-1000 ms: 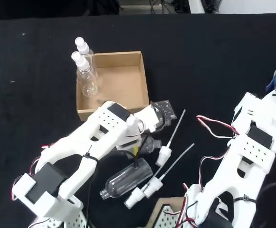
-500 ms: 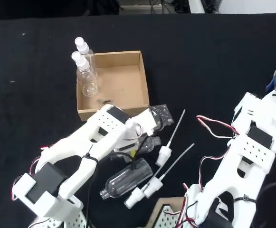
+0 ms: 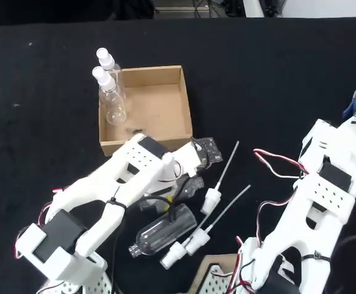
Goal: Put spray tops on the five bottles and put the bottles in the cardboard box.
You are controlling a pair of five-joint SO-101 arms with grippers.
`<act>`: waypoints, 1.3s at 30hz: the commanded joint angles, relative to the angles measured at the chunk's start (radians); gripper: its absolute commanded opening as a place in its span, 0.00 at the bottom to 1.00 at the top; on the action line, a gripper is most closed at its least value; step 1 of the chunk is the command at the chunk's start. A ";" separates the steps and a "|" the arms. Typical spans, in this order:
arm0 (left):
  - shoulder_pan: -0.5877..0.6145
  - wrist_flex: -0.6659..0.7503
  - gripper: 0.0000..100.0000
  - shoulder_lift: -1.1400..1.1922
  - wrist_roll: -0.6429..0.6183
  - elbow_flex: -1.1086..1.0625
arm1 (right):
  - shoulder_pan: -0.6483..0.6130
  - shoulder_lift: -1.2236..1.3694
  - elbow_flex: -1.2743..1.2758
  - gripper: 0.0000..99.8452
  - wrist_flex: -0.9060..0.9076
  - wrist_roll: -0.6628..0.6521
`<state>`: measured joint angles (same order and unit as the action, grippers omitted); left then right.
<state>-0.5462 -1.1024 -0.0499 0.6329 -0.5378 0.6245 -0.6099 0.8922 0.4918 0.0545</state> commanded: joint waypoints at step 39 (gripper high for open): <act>0.990 -0.655 0.09 -0.411 0.741 0.145 | -0.074 -0.016 -0.008 0.02 0.005 -0.002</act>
<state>0.2762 -1.7484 -0.4335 1.2175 -0.3936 0.5738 -0.6099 0.8922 0.4918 0.0545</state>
